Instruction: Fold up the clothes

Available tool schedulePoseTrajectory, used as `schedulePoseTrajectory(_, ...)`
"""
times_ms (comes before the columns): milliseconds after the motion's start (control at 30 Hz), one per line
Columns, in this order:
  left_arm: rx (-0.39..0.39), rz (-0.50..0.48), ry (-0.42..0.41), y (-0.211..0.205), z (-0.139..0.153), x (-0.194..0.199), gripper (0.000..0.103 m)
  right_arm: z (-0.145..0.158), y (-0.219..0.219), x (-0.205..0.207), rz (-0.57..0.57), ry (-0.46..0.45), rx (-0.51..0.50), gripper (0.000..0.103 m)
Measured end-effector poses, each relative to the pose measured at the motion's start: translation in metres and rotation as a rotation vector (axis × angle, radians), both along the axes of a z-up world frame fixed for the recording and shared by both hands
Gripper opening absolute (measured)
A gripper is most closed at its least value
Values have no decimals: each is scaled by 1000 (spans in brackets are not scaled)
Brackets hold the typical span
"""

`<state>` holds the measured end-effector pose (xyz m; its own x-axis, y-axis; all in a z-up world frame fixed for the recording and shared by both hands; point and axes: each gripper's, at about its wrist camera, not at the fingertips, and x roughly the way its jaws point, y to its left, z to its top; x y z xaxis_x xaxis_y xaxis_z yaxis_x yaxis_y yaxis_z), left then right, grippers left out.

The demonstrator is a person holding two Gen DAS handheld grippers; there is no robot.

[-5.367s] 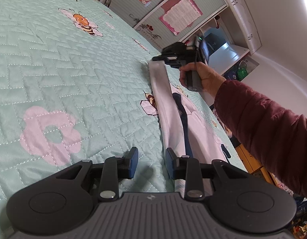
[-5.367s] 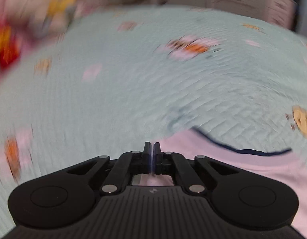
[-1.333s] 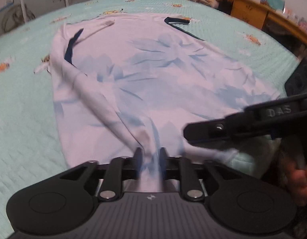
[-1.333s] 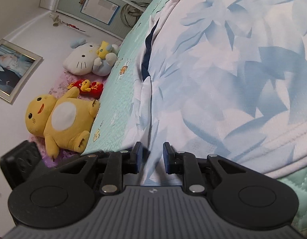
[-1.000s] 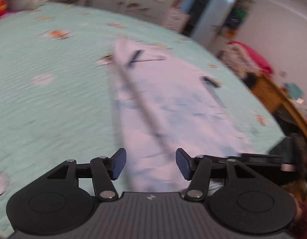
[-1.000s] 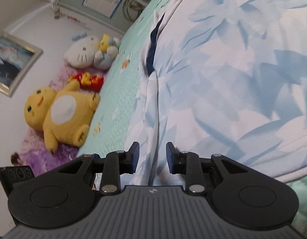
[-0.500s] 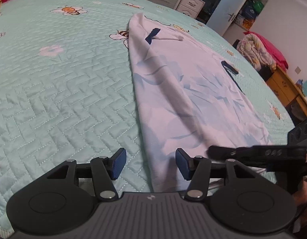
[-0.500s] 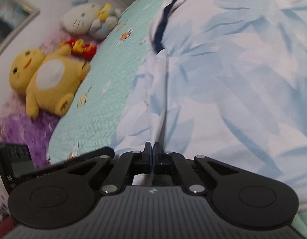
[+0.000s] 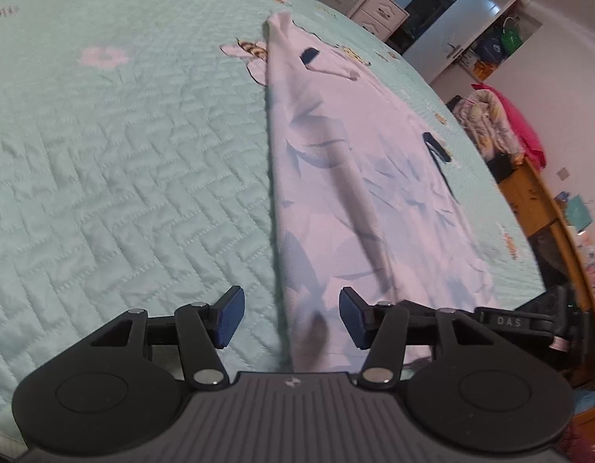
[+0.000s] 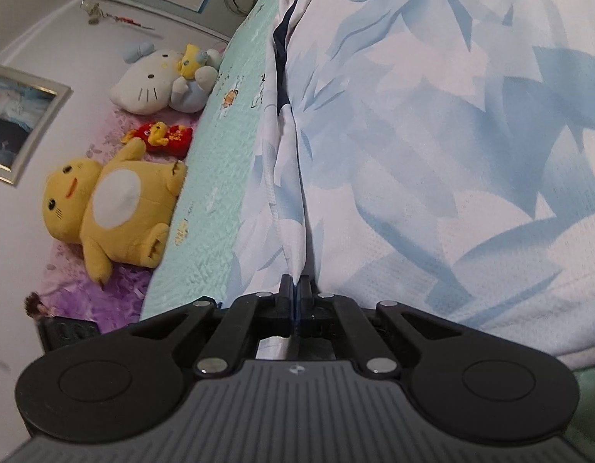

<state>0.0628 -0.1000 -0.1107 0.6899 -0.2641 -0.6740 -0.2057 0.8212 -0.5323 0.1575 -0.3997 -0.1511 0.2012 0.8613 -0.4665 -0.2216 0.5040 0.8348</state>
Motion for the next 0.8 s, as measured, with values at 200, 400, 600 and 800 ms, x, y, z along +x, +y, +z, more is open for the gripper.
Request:
schedulePoseTrajectory(200,59,-74,20,-18,-2,8,16,7,5,-1,29,-83,-60,14)
schedulePoseTrajectory(400,119,-93,13,-23,-5,8,11,15,9,-2,58,-167,-120,5)
schedulePoseTrajectory(600,158,-75,11,-23,0,3,12,16,3,-1,76,-174,-107,3)
schedulePoseTrajectory(800,339,-80,-134,-37,39,7,12,31,-5,25,20,-162,-57,31)
